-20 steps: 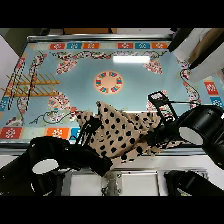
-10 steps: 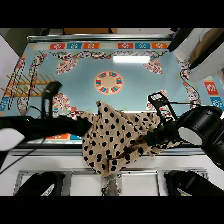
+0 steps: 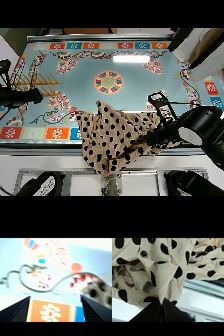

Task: Fold the clothes and pants, and hang the long-sleeved shirts on hangers.

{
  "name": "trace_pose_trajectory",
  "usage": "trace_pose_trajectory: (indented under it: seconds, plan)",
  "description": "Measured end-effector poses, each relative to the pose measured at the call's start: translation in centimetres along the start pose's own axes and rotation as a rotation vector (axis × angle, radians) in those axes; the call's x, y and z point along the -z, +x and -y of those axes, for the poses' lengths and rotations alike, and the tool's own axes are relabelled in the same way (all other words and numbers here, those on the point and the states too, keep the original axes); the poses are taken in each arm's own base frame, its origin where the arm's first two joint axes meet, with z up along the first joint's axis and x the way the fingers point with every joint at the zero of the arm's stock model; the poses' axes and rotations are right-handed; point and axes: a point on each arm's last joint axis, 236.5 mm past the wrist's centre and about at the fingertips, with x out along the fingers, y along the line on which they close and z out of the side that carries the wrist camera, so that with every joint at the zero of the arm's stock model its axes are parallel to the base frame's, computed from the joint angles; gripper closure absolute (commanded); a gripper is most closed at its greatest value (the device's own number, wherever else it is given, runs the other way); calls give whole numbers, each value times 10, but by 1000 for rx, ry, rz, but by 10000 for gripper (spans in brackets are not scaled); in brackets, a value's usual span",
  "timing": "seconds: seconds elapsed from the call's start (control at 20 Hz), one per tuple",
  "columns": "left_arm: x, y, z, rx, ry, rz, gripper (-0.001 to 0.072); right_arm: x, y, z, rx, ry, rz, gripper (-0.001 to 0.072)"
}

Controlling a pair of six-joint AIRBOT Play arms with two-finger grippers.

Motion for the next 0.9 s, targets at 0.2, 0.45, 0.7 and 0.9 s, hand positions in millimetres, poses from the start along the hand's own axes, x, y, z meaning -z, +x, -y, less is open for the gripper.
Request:
trace_pose_trajectory:
  seconds: [0.2,0.45,0.7,0.9]
  plan:
    - [-16,60,-57,-143,16,-17,25,0,0,0,0,0,0,698]
    - [-28,130,-104,-274,98,-42,25,0,0,0,0,0,0,698]
    - [-43,179,-127,-323,129,-86,25,0,0,0,0,0,0,698]
    - [-34,209,-152,-347,101,-169,25,0,0,0,0,0,0,698]
